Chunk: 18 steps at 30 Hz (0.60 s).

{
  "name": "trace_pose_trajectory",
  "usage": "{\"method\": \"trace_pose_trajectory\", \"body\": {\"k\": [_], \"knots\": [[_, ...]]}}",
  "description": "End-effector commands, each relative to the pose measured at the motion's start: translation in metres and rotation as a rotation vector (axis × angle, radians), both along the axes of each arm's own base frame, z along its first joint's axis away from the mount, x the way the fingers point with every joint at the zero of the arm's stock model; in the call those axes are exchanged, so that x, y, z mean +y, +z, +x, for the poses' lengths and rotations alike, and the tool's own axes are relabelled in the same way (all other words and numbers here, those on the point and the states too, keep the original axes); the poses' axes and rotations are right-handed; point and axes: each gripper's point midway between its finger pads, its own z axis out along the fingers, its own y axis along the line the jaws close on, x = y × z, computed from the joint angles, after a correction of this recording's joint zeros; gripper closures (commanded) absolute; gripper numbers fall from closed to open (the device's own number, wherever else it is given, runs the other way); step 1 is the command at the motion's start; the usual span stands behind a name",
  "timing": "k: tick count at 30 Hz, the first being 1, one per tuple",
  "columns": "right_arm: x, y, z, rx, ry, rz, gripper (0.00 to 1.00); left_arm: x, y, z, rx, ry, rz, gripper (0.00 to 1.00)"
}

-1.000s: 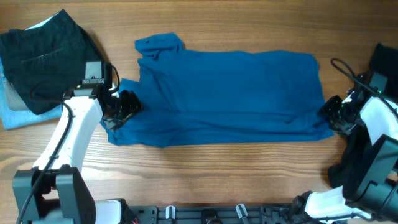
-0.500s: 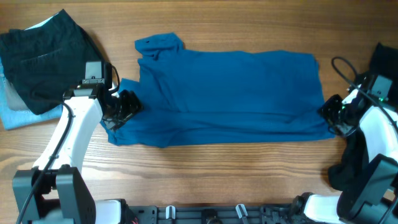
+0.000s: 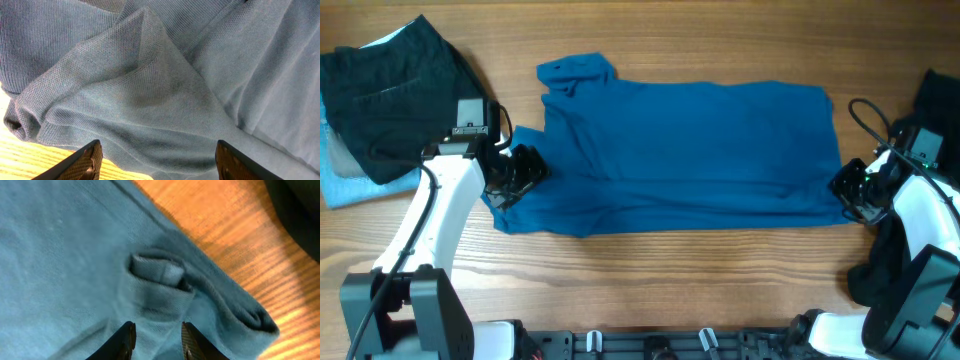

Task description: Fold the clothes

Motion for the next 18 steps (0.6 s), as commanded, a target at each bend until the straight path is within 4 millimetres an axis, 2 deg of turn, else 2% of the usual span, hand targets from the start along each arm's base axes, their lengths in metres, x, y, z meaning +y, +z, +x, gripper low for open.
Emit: {"method": "trace_pose_trajectory", "body": {"k": [1, 11, 14, 17, 18], "knots": [[-0.006, -0.01, -0.014, 0.076, -0.058, -0.032, 0.65, -0.001, 0.008, 0.005, -0.031, -0.019, 0.006, 0.28], [-0.007, -0.01, -0.012, 0.067, -0.059, -0.034, 0.64, -0.001, 0.008, 0.005, -0.033, -0.018, 0.006, 0.28], [-0.004, -0.026, -0.014, 0.044, -0.08, -0.031, 0.65, -0.001, 0.008, 0.005, -0.032, -0.019, 0.006, 0.28], [-0.002, -0.028, -0.01, 0.015, -0.075, -0.019, 0.65, -0.001, 0.008, 0.005, -0.032, -0.018, 0.006, 0.28], [-0.003, -0.028, -0.008, 0.005, -0.075, -0.023, 0.68, -0.001, 0.008, 0.005, -0.032, -0.019, 0.006, 0.28]]}}
